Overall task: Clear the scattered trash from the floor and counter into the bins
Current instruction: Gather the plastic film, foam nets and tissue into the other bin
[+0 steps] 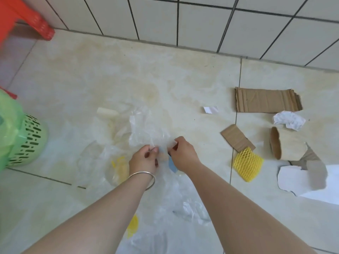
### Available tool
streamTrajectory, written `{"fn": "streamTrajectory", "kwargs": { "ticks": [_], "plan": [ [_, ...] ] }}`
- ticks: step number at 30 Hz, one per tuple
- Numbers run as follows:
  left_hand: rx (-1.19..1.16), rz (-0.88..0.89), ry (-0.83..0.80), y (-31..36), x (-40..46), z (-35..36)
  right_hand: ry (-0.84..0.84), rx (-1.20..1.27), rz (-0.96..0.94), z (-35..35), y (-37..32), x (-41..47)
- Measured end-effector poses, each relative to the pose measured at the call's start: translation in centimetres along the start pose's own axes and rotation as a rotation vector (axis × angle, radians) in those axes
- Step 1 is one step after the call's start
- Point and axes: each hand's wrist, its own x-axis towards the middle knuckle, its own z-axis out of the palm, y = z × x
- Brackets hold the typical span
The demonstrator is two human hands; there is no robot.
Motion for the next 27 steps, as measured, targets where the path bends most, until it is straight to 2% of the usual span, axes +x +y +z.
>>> {"fn": "streamTrajectory", "kwargs": {
  "ticks": [2, 5, 7, 9, 13, 18, 21, 23, 27],
  "plan": [
    [-0.079, -0.028, 0.019, 0.2, 0.0, 0.1, -0.072, 0.193, 0.061, -0.4, -0.1, -0.2],
    [-0.092, -0.030, 0.050, 1.3, -0.3, 0.6, -0.189, 0.246, 0.120, -1.5, -0.3, -0.5],
    [-0.123, -0.024, 0.064, 2.2, -0.6, 1.1, -0.301, 0.332, 0.113, -2.4, -0.1, -1.1],
    [-0.179, -0.032, 0.054, 2.8, -1.0, 1.5, -0.323, 0.428, 0.066, -3.2, 0.4, -1.8],
    [-0.083, -0.015, 0.126, 2.6, -1.2, 2.0, -0.200, 0.390, 0.037, -4.9, 2.0, -2.7],
    [0.117, -0.113, 0.348, 1.9, -1.7, 0.2, -0.162, 0.275, 0.135, -6.7, 4.6, -4.5],
    [0.092, -0.191, 0.438, 3.2, -2.3, -0.4, -0.063, 0.304, 0.189, -7.8, 6.6, -5.9],
    [0.110, -0.123, 0.479, 4.5, -3.3, 0.3, 0.060, 0.341, 0.228, -9.0, 8.0, -6.9],
    [0.319, 0.269, 0.425, 6.8, -4.9, 3.3, 0.292, 0.405, 0.269, -11.8, 10.4, -8.2]
  ]
}}
